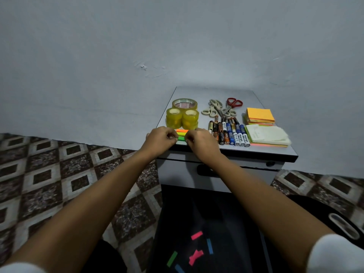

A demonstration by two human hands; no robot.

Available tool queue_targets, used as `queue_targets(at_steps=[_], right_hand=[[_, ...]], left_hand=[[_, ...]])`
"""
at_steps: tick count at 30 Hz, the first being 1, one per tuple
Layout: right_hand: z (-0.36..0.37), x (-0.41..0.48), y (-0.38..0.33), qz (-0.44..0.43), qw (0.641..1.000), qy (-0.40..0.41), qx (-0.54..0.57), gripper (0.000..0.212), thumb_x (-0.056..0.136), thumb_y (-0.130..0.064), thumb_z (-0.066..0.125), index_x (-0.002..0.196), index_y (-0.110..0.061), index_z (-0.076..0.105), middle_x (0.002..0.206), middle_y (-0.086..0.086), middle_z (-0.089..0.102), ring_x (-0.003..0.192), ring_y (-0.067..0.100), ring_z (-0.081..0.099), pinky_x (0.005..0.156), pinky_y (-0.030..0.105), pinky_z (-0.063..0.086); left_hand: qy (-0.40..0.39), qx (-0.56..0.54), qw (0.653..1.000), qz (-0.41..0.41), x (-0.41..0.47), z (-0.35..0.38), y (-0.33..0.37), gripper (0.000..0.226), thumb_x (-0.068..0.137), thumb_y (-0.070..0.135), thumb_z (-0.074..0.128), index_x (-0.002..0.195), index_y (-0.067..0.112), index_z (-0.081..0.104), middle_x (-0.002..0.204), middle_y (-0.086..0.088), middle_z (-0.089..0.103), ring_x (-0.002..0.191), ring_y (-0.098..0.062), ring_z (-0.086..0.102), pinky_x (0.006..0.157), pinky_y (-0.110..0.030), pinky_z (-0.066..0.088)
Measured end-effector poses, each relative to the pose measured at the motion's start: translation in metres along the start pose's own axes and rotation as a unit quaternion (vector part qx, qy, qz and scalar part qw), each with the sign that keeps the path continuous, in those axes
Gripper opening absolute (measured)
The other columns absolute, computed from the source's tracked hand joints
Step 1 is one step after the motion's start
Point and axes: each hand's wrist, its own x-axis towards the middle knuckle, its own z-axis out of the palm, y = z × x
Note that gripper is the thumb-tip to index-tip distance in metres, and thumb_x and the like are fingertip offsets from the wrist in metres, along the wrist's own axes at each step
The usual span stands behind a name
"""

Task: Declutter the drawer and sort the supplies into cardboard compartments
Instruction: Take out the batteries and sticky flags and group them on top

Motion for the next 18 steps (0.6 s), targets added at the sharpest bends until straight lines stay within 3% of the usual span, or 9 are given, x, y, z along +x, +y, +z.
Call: queue_targets(at_steps=[9,16,18], right_hand=[[0.002,0.003,0.000,0.005,1.000,0.022,0.016,0.020,0.092,-0.014,0.050,0.098,-0.003,0.065,0.095,0.017,0.064,0.086,0.032,0.057,0.068,0.037,0.044],[-0.002,-0.012,0.006,-0.013,0.997,0.057,0.047,0.018,0.090,-0.012,0.055,0.100,-0.001,0.066,0.093,0.018,0.063,0.088,0.032,0.056,0.070,0.035,0.041],[-0.002,-0.021,0.006,-0.018,0.995,0.075,0.066,0.017,0.089,-0.012,0.057,0.099,-0.001,0.067,0.092,0.018,0.064,0.089,0.033,0.057,0.072,0.038,0.044]], left_hand=[[0.021,-0.021,0.999,-0.015,0.001,0.003,-0.001,0.014,0.085,0.018,0.060,0.096,0.018,0.068,0.089,-0.001,0.062,0.091,-0.024,0.059,0.090,-0.045,0.047],[0.110,-0.039,0.992,0.055,-0.031,0.012,-0.004,0.028,0.082,0.029,0.056,0.104,0.013,0.067,0.095,-0.005,0.059,0.093,-0.022,0.058,0.085,-0.042,0.050],[0.141,-0.030,0.986,0.090,-0.044,0.019,-0.006,0.025,0.081,0.022,0.059,0.100,0.009,0.068,0.092,-0.007,0.062,0.088,-0.021,0.060,0.083,-0.032,0.050]])
